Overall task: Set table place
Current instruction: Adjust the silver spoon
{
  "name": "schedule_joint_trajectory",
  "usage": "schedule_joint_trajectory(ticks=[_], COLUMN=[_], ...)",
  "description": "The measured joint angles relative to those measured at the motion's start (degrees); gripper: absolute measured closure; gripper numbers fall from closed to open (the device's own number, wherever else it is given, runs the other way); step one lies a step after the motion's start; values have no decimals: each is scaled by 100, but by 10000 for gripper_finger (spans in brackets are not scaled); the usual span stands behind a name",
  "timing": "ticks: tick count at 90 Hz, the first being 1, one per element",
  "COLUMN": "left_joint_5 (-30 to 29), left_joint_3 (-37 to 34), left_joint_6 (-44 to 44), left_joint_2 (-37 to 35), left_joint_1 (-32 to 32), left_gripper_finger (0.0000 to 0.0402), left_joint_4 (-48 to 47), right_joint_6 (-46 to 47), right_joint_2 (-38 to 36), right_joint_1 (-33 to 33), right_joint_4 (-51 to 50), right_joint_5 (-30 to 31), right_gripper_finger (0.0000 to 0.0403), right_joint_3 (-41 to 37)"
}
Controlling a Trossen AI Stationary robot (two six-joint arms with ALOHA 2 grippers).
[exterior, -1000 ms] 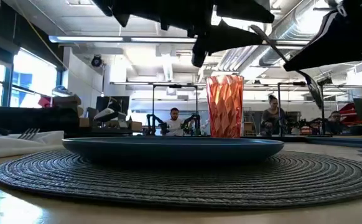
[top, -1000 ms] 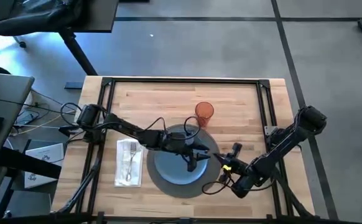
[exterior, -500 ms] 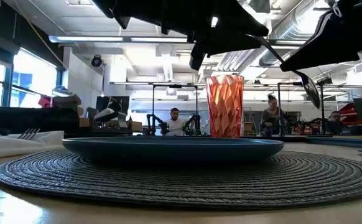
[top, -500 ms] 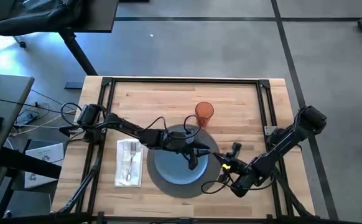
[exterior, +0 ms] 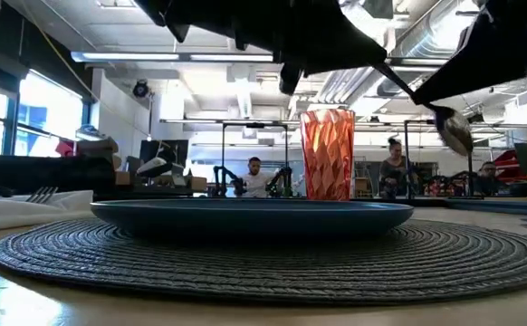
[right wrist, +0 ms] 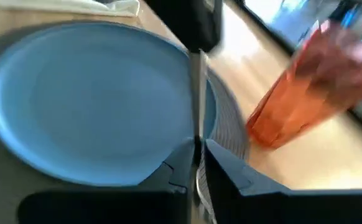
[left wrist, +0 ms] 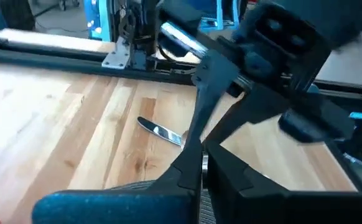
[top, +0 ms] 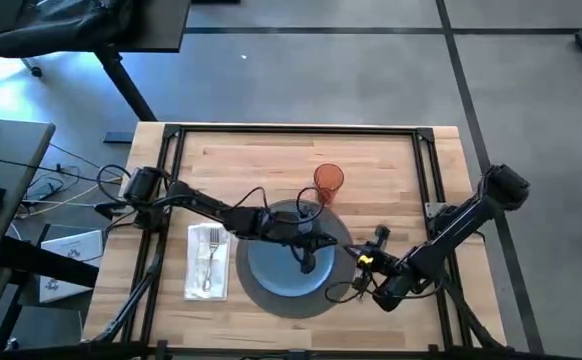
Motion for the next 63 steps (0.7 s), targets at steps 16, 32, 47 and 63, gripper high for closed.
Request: schedule_joint_trajectory(ticks=[16, 32, 47, 63], left_joint_5=[-237, -1360, -2193, -2411], left_joint_3=[6, 6, 5, 6], left_joint_6=[617, 1848, 3280, 4172], left_joint_2=[-33, -43, -47, -48], left_joint_1=[-93, -378, -704, -865], left_gripper_finger=[401, 401, 401, 401], left_joint_4=[-11, 232, 861, 1025], right_joint_6=[1766, 3720, 5239, 6524], right_joint_2=[-831, -988, -549, -98], right_joint_1=[193, 511, 616, 365], right_joint_4=[-917, -958, -756, -374], right_joint_5=[-1018, -915, 858, 1934], right_gripper_finger=[305, 267, 261, 261], right_joint_3=[2, 2, 2, 2])
